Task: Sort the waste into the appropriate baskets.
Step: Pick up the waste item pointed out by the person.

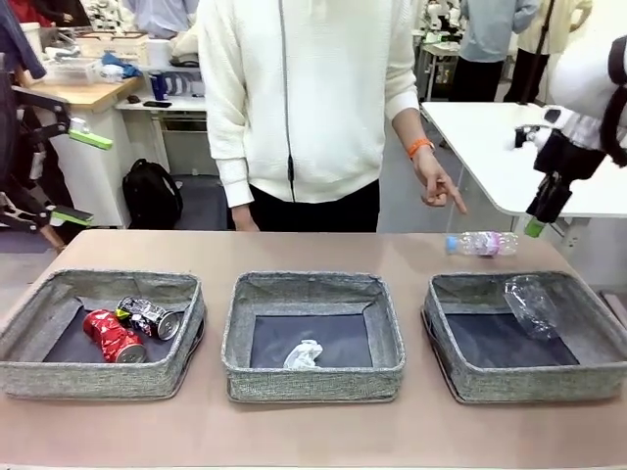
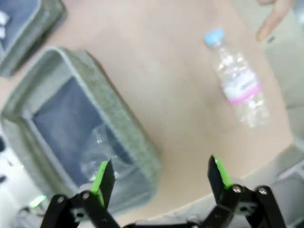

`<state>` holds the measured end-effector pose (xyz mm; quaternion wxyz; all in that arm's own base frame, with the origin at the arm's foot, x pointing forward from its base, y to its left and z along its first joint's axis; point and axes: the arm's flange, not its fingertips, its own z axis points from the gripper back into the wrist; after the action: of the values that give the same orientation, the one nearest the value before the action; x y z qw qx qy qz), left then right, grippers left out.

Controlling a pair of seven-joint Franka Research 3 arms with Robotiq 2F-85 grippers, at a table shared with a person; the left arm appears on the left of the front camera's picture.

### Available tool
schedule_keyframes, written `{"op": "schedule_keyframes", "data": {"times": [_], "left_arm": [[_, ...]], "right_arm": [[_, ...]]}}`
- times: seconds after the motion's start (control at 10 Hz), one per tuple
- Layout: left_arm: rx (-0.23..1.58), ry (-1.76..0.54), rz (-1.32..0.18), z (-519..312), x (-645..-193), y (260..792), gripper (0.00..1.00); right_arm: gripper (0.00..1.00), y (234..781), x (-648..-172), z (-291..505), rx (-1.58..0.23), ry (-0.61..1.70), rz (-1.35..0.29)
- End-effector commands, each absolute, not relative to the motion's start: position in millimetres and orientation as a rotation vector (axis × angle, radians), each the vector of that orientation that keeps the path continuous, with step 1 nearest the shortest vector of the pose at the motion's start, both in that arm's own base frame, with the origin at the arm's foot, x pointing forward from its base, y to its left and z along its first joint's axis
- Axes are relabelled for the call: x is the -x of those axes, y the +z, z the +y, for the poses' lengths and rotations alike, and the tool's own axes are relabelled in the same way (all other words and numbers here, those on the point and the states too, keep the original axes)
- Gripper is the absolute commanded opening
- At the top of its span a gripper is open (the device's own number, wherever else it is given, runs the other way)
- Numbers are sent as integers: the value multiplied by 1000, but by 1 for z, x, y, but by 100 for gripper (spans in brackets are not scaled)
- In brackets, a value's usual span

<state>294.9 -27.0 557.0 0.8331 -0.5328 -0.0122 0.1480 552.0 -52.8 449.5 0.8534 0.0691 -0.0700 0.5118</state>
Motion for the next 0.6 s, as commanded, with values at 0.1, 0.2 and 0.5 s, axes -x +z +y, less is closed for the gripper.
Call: {"op": "schedule_keyframes", "data": {"times": [0.1, 0.2, 0.5], "left_arm": [[1123, 321, -19, -28, -293, 557, 100], [1123, 321, -19, -28, -293, 557, 100], [1123, 321, -19, -28, -293, 557, 100]], "right_arm": [[100, 449, -552, -53, -145, 1077, -147], [100, 449, -552, -53, -145, 1077, -147], [100, 424, -607, -55, -132, 1353, -233]]}}
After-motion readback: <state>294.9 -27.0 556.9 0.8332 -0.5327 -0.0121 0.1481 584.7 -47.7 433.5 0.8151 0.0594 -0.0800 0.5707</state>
